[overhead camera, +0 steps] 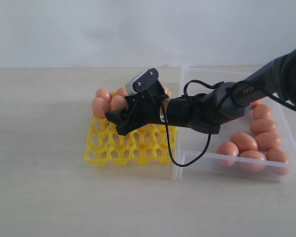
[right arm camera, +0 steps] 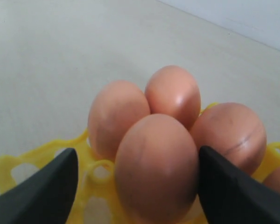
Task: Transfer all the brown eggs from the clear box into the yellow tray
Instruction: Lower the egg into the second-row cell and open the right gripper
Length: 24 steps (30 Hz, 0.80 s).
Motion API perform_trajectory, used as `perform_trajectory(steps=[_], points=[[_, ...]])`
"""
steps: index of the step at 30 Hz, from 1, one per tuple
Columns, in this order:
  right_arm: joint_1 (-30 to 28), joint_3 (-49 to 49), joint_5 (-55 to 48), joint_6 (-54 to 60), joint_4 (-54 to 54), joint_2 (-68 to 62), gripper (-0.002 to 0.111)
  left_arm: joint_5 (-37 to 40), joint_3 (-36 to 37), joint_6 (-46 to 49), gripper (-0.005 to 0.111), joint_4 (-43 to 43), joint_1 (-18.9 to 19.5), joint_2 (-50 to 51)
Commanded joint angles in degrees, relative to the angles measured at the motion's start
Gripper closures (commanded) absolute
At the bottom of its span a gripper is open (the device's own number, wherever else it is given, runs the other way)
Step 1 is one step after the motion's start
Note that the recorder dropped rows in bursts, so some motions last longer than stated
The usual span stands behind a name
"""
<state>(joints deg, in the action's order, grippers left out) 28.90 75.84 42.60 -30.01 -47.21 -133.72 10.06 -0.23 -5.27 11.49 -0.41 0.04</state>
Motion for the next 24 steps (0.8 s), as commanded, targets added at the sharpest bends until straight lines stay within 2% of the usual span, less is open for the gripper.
perform_trajectory(steps=[1, 7, 24], points=[[-0.28, -0.33, -1.09, 0.52, 0.74, 0.48, 0.043, -0.18, 0.23, -0.29, 0.103, -0.02, -0.31, -0.04], [-0.28, -0.33, -4.11, 2.6, 0.74, 0.48, 0.043, -0.18, 0.23, -0.29, 0.103, -0.02, -0.31, -0.04], [-0.28, -0.33, -4.33, 10.66, 5.15, 0.48, 0.043, -0.18, 0.23, -0.29, 0.103, -0.02, -0.31, -0.04]])
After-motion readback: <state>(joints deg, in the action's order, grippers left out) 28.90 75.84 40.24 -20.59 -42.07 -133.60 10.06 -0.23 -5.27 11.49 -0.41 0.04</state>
